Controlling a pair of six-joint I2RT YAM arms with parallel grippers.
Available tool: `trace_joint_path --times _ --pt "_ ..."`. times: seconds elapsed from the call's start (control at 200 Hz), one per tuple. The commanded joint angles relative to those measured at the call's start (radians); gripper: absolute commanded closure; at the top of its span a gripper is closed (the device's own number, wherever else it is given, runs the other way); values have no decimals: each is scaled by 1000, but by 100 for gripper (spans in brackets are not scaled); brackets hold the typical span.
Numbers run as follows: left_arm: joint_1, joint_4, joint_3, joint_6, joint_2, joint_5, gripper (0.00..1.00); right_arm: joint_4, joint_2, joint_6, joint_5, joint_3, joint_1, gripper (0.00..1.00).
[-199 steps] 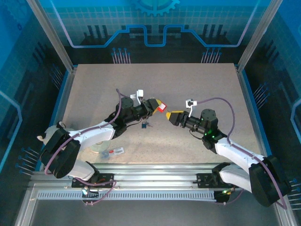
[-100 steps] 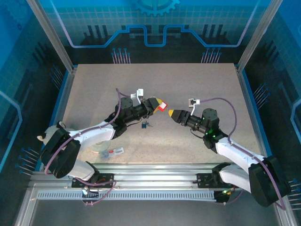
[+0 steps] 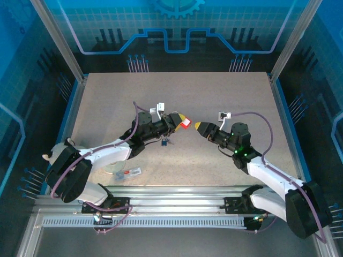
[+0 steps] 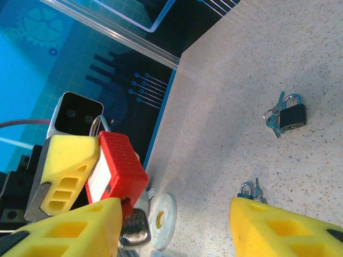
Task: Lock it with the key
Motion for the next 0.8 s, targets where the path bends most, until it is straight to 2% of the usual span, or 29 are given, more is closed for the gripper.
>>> trace_joint_path --times 0.0,0.555,0.796 --pt "-7 72 -3 2 3 19 100 25 21 31 -25 38 -6 48" --pt "-10 80 -12 -3 7 12 100 73 58 23 -23 37 96 57" --pt "-10 80 -17 -4 1 12 100 101 70 31 -4 28 101 63"
